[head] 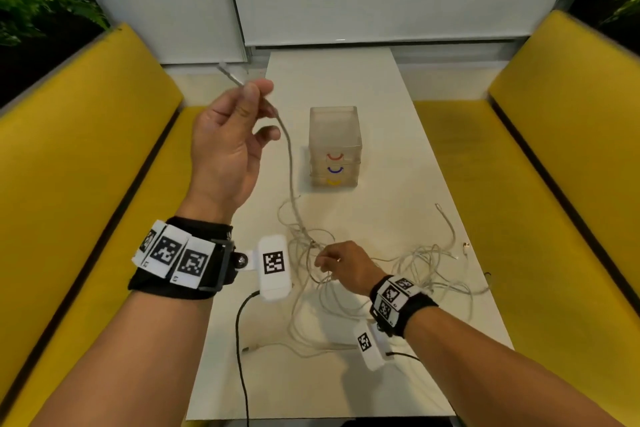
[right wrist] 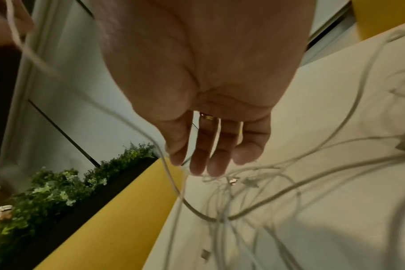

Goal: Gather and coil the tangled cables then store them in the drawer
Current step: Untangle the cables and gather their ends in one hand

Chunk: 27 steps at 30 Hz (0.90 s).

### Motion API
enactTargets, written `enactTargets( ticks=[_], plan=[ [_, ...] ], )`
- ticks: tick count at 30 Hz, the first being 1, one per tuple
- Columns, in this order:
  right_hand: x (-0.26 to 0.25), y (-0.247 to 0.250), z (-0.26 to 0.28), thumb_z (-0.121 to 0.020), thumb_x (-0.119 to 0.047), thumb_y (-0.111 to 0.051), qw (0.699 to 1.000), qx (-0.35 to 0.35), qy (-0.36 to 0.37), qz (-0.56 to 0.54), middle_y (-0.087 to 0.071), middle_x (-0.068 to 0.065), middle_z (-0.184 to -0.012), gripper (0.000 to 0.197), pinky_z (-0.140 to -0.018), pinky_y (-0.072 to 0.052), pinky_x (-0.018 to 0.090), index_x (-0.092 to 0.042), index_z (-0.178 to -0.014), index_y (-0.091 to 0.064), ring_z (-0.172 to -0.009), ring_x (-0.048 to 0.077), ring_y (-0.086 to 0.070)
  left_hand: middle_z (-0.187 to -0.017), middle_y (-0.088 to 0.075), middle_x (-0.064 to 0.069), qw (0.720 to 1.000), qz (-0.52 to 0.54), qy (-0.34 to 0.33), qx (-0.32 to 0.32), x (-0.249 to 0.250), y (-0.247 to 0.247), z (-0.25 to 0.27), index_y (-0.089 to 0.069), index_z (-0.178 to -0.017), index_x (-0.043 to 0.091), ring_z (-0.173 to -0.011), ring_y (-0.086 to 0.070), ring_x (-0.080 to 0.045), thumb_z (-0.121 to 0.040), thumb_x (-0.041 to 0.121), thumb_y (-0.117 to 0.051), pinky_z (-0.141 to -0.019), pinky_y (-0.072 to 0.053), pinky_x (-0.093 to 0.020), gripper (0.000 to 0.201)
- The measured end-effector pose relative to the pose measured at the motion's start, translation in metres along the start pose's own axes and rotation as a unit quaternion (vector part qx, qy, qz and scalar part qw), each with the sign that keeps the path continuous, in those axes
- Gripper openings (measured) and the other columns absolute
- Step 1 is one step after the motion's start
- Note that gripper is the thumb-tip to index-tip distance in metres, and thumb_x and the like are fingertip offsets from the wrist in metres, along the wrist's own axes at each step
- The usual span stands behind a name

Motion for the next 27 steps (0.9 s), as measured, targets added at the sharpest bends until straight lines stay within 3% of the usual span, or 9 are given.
enactTargets(
  ticks=[2, 4, 6, 9, 13, 17, 20, 22, 27],
  plan=[
    [-0.012, 0.000, 0.001, -0.093, -0.022, -0.065, 1.000, 0.011, 0.016, -0.001, -0.069, -0.001, -0.088, 0.010, -0.071, -0.054, 0.030, -0.024, -0.102, -0.067, -0.072, 0.009, -0.061, -0.087, -0.067, 0.000, 1.000, -0.016, 0.010, 0.011, -0.005, 0.002, 0.003, -0.075, -0.097, 0.016, -0.082, -0.062, -0.014, -0.102, 0.020, -0.056, -0.065, -0.051, -0.027, 0.020],
    [-0.022, -0.004, 0.000, -0.089, -0.023, -0.071, 1.000, -0.011, 0.021, 0.016, -0.064, -0.003, -0.086, 0.038, -0.066, -0.046, 0.020, -0.024, -0.124, -0.055, -0.068, 0.006, -0.057, -0.081, -0.066, 0.002, 1.000, -0.011, 0.013, 0.010, -0.006, 0.000, 0.007, -0.078, -0.091, 0.021, -0.079, -0.063, -0.013, -0.107, 0.016, -0.049, -0.064, -0.050, -0.027, 0.033],
    [-0.030, -0.014, 0.000, -0.087, -0.025, -0.073, 0.996, -0.054, 0.019, 0.061, -0.062, -0.002, -0.089, 0.049, -0.073, -0.044, 0.022, -0.025, -0.132, -0.051, -0.074, 0.010, -0.056, -0.079, -0.066, 0.003, 1.000, -0.003, 0.005, 0.003, 0.000, -0.006, 0.007, -0.079, -0.091, 0.021, -0.078, -0.064, -0.014, -0.108, 0.015, -0.047, -0.063, -0.051, -0.027, 0.036],
    [-0.037, -0.036, -0.004, -0.094, -0.023, -0.061, 0.985, -0.095, 0.026, 0.144, -0.065, -0.002, -0.094, 0.010, -0.079, -0.043, 0.027, -0.021, -0.101, -0.067, -0.088, 0.016, -0.059, -0.080, -0.067, 0.003, 1.000, -0.001, -0.010, -0.007, 0.011, -0.013, 0.003, -0.078, -0.093, 0.020, -0.079, -0.065, -0.014, -0.107, 0.016, -0.047, -0.063, -0.053, -0.027, 0.034],
    [-0.043, -0.033, -0.006, -0.096, -0.012, -0.046, 0.989, -0.060, 0.026, 0.133, -0.058, -0.010, -0.072, 0.037, -0.069, -0.039, 0.026, -0.029, -0.064, -0.053, -0.074, 0.016, -0.055, -0.083, -0.066, -0.002, 0.999, -0.051, -0.015, 0.001, 0.004, -0.009, 0.001, -0.074, -0.096, 0.016, -0.080, -0.066, -0.018, -0.106, 0.017, -0.051, -0.066, -0.055, -0.031, 0.025],
    [-0.071, 0.005, -0.002, -0.097, -0.008, -0.045, 0.989, 0.017, 0.092, 0.119, -0.067, -0.001, -0.090, 0.029, -0.075, -0.039, 0.022, -0.014, -0.087, -0.071, -0.086, 0.017, -0.060, -0.083, -0.067, -0.003, 0.995, -0.094, 0.015, 0.020, -0.028, 0.002, 0.008, -0.067, -0.098, 0.012, -0.075, -0.068, -0.020, -0.106, 0.018, -0.050, -0.068, -0.055, -0.033, 0.020],
    [-0.087, 0.036, -0.003, -0.100, -0.009, -0.046, 0.991, 0.072, 0.108, 0.036, -0.059, -0.018, -0.079, 0.028, -0.068, -0.037, 0.016, -0.010, -0.088, -0.072, -0.072, -0.004, -0.056, -0.077, -0.061, -0.002, 0.993, -0.107, 0.027, 0.031, -0.045, 0.007, 0.013, -0.064, -0.099, 0.011, -0.065, -0.061, -0.017, -0.108, 0.016, -0.048, -0.066, -0.054, -0.034, 0.019],
    [-0.102, 0.054, 0.001, -0.100, -0.008, -0.046, 0.984, 0.106, 0.132, -0.048, -0.062, -0.015, -0.078, 0.029, -0.068, -0.041, 0.019, -0.010, -0.082, -0.069, -0.063, -0.009, -0.055, -0.074, -0.056, 0.000, 0.991, -0.122, 0.030, 0.045, -0.052, 0.011, 0.013, -0.065, -0.098, 0.013, -0.061, -0.055, -0.014, -0.108, 0.016, -0.047, -0.061, -0.052, -0.031, 0.020],
    [-0.148, 0.093, 0.026, -0.102, -0.005, -0.045, 0.956, 0.148, 0.165, -0.190, -0.068, 0.006, -0.079, 0.029, -0.053, -0.047, 0.030, -0.011, -0.084, -0.067, -0.066, 0.016, -0.058, -0.071, -0.047, 0.004, 0.981, -0.176, 0.056, 0.054, -0.065, 0.017, 0.013, -0.067, -0.094, 0.018, -0.056, -0.042, -0.009, -0.108, 0.017, -0.049, -0.047, -0.036, -0.026, 0.023]
  ],
)
Point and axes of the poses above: each hand's wrist, its own z-axis away from the middle knuckle, its own y-axis out of the back of the hand, x = y × z, the point moved 6 cm from there along -z, towards the middle knuckle
